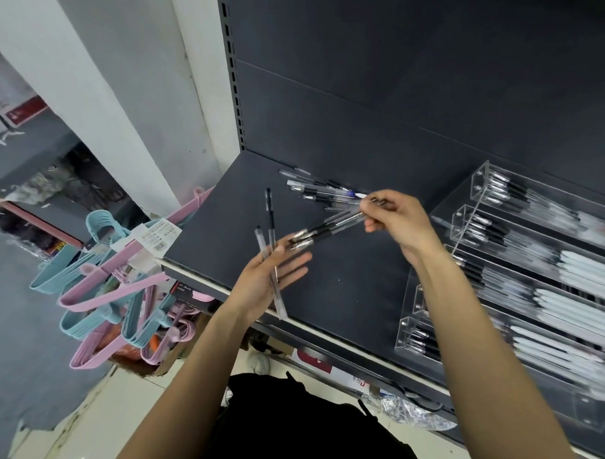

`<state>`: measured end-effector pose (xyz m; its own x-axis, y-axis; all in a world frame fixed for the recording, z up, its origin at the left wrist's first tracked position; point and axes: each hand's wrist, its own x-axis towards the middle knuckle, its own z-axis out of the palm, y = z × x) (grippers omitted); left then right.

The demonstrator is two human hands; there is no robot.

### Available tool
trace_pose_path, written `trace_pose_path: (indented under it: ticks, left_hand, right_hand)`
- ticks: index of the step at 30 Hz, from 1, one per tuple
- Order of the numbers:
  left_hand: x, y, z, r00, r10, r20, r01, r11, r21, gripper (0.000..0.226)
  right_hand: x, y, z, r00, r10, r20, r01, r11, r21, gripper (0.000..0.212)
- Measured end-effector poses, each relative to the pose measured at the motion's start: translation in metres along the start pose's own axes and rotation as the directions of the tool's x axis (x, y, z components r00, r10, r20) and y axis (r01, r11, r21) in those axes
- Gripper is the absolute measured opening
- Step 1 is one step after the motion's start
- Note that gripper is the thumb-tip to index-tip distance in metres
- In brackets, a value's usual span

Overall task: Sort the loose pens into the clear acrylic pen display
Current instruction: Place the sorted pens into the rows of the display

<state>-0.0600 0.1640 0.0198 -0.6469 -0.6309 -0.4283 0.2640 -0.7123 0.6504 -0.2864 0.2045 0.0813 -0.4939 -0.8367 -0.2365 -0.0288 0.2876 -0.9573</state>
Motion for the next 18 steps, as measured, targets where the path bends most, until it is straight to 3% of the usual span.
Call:
trace_pose_path:
  ticks: [3, 7, 9, 12, 18]
  left_hand:
    - [0.005, -0.004, 0.011, 0.999, 0.046, -0.013, -0.047, 0.987, -0.153, 0.034]
    - [0.015, -0.013, 0.043, 0.995, 0.057, -0.079, -0.076, 0.962, -0.261, 0.031]
    - [0.021, -0.015, 0.049, 0.988, 0.068, -0.139, -0.105, 0.955, -0.277, 0.033]
    - [0.027, -0.013, 0.049, 0.981, 0.078, -0.178, -0.124, 0.957, -0.264, 0.042]
    - [0.025, -0.018, 0.052, 0.994, 0.018, -0.103, -0.051, 0.944, -0.326, 0.031]
  right_hand:
    - [-0.020, 0.020, 0.021, 0.955, -0.003, -0.296, 0.075, 0.970, 0.233, 0.011]
    - [-0.045, 0.044, 0.070, 0.850, 0.036, -0.526, 0.142, 0.945, 0.294, 0.010]
    - [-0.056, 0.052, 0.081, 0.840, -0.025, -0.542, 0.155, 0.968, 0.196, 0.008]
    - [-0.072, 0.058, 0.086, 0.868, -0.197, -0.455, 0.202, 0.979, -0.040, 0.010]
    - [-0.083, 0.060, 0.085, 0.888, -0.226, -0.399, 0.210, 0.974, -0.085, 0.008]
